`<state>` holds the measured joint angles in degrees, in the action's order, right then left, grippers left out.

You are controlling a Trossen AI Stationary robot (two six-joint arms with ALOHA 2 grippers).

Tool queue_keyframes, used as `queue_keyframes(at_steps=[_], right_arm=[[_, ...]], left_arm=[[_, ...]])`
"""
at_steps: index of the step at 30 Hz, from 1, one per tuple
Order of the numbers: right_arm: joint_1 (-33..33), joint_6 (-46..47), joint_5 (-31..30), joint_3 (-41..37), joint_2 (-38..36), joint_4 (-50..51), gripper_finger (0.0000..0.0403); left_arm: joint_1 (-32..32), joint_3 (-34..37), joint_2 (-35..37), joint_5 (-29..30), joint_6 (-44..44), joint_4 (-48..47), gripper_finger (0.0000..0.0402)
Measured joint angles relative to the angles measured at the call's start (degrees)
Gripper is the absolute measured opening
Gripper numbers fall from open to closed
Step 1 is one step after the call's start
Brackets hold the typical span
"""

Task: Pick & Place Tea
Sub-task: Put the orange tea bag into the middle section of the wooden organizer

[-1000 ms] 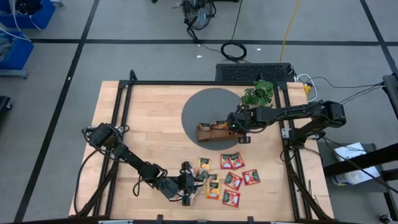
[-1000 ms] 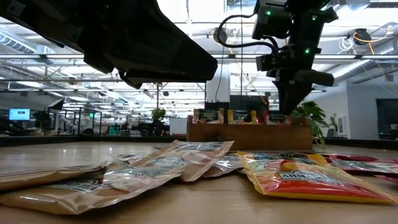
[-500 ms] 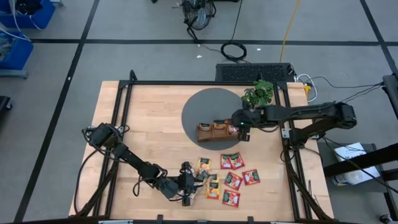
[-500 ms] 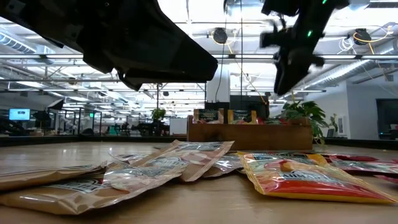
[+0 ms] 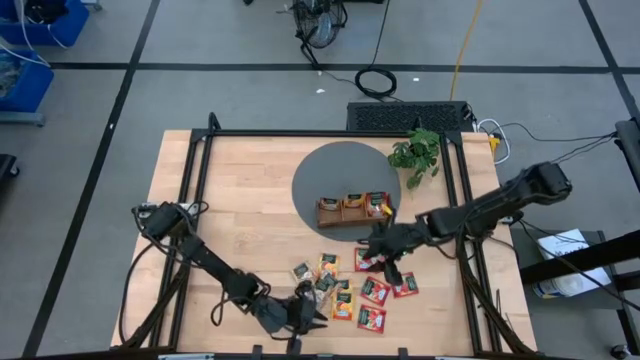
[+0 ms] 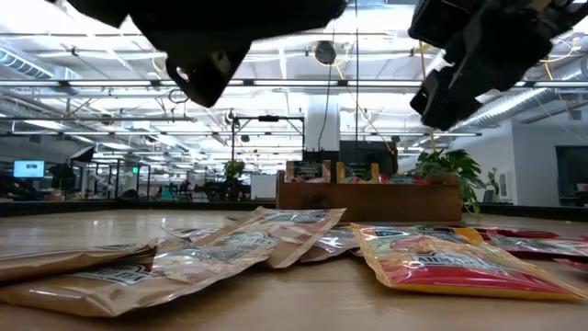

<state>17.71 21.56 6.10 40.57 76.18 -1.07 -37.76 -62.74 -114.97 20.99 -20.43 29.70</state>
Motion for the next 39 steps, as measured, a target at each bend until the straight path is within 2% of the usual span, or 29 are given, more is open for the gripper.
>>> queue_keyframes(at_steps=[7,11,14,25,34,39], right_arm=[[7.97,10.8,-5.26,-6.93,5.09,-17.01,0.0157],[11.93,14.54,-8.9,-6.93,10.88,-22.96,0.0157],[13.12,16.95,-9.07,-6.26,15.01,-26.27,0.0157],[13.05,19.8,-7.38,-3.77,24.6,-31.64,0.0157],[13.05,19.58,-7.72,-3.77,25.08,-31.88,0.0157],[13.05,19.27,-7.85,-3.77,25.08,-31.73,0.0157]], left_arm=[[-0.13,-5.13,-5.82,-0.32,0.66,-2.43,0.0069],[0.21,-8.36,-7.83,-0.5,0.76,-5.62,0.0069],[0.57,-9.62,-7.64,-0.46,0.32,-7.48,0.0069],[0.4,-10.66,-7.82,-2.99,-5.88,-12.38,0.0069],[0.75,-17.08,-14.35,-5.72,-5.65,-15.22,0.0069],[2.19,-17.75,-14.83,-7.15,-5.7,-15.77,0.0069]])
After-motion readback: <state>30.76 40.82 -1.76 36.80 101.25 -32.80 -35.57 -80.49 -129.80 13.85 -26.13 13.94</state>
